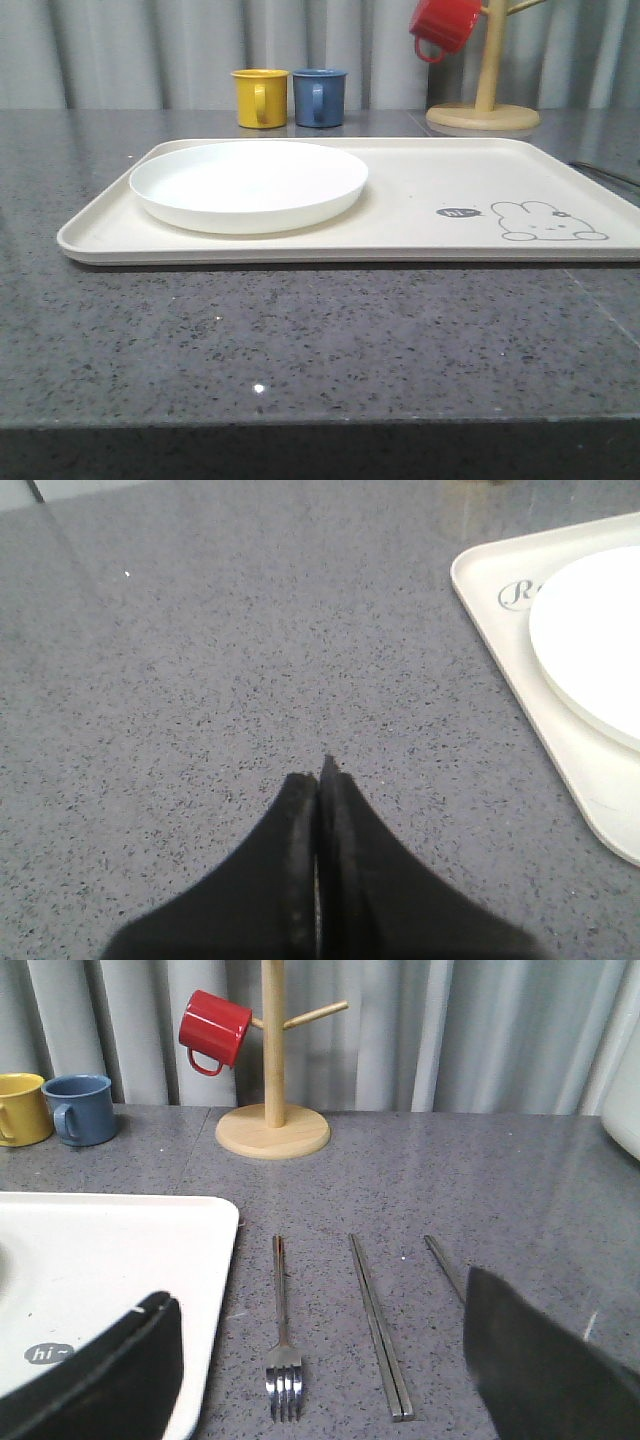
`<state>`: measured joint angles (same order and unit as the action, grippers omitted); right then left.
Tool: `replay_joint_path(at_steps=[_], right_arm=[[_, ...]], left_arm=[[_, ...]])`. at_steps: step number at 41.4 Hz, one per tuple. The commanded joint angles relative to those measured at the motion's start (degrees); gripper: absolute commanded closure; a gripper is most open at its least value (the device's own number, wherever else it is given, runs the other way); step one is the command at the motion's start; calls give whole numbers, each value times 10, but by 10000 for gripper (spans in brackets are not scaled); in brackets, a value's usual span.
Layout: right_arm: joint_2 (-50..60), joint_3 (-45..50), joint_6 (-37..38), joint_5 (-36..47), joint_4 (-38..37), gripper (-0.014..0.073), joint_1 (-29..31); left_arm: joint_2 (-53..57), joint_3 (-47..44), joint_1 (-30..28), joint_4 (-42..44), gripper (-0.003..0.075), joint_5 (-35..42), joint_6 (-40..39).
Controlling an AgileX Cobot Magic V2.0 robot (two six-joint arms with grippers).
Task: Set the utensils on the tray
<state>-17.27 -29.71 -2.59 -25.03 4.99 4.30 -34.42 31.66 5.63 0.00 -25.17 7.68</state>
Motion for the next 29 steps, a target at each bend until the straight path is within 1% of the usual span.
replay_joint_path(at_steps=[1,6,13,29], right_arm=[[-10,-20,-2,50,0,-9,1],[-10,-20,-2,50,0,-9,1],[-10,-20,-2,50,0,-9,1],[-10,-20,-2,50,0,-9,1]], left_arm=[[74,-28,-1,-3,739,63,-6],[165,-62,-1,-8,739,66,-6],[243,-81,-1,-18,739,89,-6],[257,-82,-1,-18,739,86,-6]])
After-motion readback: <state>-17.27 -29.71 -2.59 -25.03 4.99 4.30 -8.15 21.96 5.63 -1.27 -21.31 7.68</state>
